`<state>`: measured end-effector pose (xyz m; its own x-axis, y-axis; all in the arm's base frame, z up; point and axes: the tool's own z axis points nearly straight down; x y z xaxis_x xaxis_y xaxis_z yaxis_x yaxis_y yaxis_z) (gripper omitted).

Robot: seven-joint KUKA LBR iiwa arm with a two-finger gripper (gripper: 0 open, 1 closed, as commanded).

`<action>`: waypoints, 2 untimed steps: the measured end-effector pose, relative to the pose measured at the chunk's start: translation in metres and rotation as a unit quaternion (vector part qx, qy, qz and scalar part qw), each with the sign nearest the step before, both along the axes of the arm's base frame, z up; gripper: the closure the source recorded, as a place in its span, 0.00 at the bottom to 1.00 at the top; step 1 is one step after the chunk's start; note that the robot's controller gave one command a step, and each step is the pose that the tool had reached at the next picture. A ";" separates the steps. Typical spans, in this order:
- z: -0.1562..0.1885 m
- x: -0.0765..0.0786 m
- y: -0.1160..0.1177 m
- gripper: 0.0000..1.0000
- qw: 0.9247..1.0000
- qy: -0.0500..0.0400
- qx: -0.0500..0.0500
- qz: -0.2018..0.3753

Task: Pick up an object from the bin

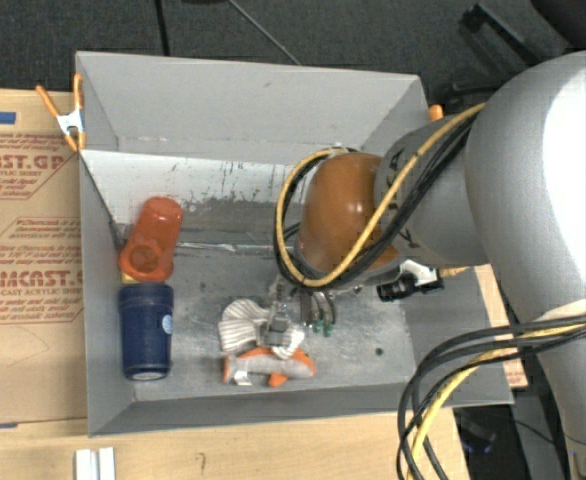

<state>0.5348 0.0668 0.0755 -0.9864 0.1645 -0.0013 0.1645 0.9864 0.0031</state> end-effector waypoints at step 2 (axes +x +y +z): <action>0.027 -0.001 0.000 1.00 1.000 0.003 -0.001 0.000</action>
Offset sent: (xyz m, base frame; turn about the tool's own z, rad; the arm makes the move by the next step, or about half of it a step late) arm -0.0001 0.0001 0.0917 0.0000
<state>0.5339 0.0670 0.1020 -0.9865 0.1637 0.0035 0.1637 0.9865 0.0010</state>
